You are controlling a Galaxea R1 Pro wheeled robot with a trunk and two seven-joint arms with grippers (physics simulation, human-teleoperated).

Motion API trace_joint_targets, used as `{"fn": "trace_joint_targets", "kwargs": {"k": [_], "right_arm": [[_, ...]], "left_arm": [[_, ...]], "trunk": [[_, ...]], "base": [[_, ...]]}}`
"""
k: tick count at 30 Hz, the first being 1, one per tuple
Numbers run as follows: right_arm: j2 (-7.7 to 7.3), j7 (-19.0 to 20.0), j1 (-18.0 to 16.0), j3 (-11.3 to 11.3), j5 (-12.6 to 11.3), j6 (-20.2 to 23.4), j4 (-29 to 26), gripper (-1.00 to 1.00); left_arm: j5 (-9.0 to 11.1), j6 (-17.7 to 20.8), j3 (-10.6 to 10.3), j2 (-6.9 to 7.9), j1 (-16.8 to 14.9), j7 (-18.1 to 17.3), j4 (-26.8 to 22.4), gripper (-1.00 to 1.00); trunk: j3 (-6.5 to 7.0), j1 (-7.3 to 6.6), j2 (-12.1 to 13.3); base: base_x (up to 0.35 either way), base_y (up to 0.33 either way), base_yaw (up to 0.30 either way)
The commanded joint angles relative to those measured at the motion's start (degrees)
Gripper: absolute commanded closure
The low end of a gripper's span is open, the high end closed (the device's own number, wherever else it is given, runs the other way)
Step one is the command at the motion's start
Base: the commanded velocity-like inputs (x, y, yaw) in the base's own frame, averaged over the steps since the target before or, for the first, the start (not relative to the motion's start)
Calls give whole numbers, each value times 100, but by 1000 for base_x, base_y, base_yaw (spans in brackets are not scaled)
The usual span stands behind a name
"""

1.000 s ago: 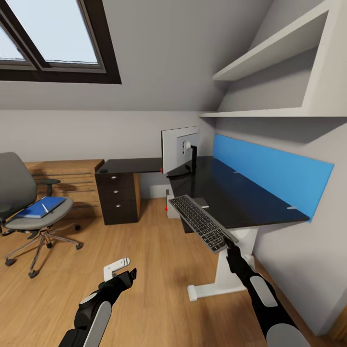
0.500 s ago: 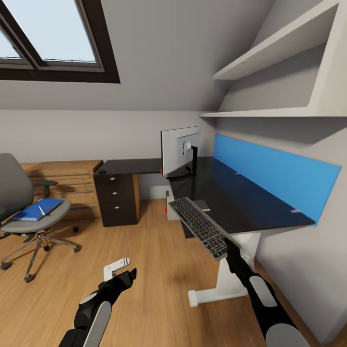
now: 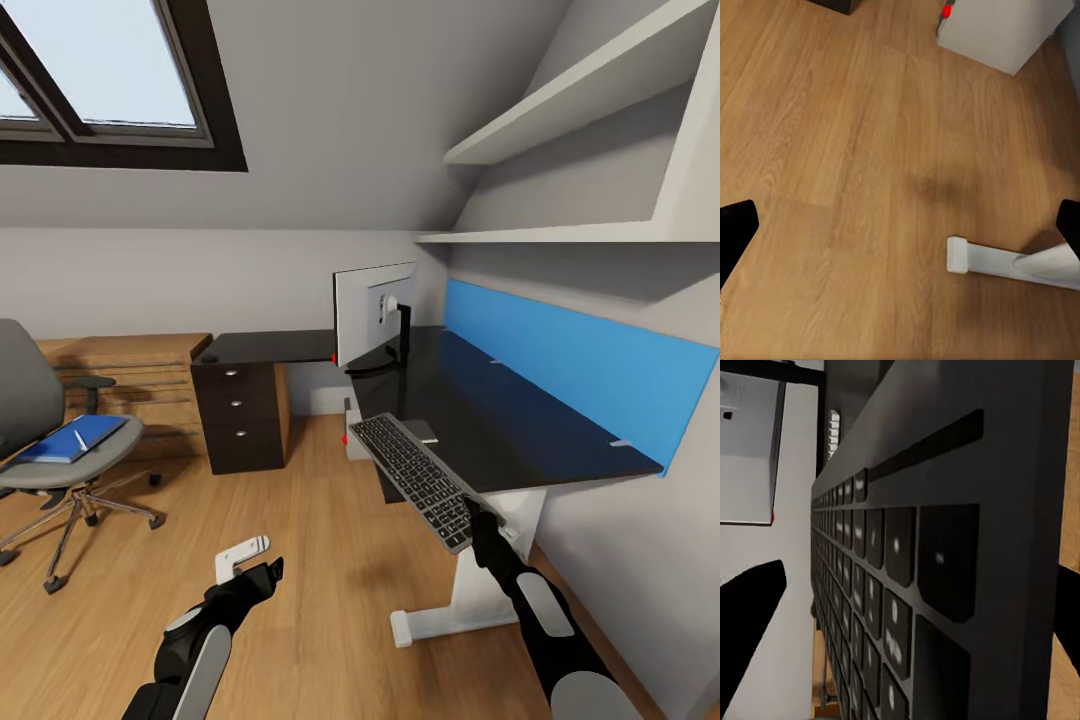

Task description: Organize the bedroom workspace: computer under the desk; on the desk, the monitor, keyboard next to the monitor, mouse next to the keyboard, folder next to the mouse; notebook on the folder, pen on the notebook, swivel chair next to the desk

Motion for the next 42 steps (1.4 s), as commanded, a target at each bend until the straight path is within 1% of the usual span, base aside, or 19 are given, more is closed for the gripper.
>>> {"fn": "trace_joint_targets", "kwargs": {"k": [1, 20, 31, 37, 40, 42], "right_arm": [[7, 13, -5, -35, -33, 45, -3, 100], [7, 13, -5, -9, -17, 48, -6, 100], [8, 56, -5, -3, -17, 54, -13, 100], [15, 168, -5, 5, -13, 58, -41, 100], [83, 245, -1, 62, -5, 59, -84, 100], [102, 252, 5, 87, -5, 61, -141, 100]], "left_arm": [[60, 13, -6, 1, -4, 54, 8, -100], [54, 13, -10, 0, -4, 56, 39, -100], [52, 11, -14, -2, -4, 99, 67, -100], [44, 8, -15, 1, -4, 106, 132, -100], [43, 5, -15, 1, -4, 107, 150, -100], [38, 4, -15, 1, -4, 107, 152, -100]], "trunk": [[-6, -1, -3], [-6, -1, -3], [191, -242, 438], [299, -374, 679], [353, -440, 799], [389, -484, 879]], "base": [[0, 0, 0], [0, 0, 0], [0, 0, 0], [0, 0, 0], [0, 0, 0], [0, 0, 0]]}}
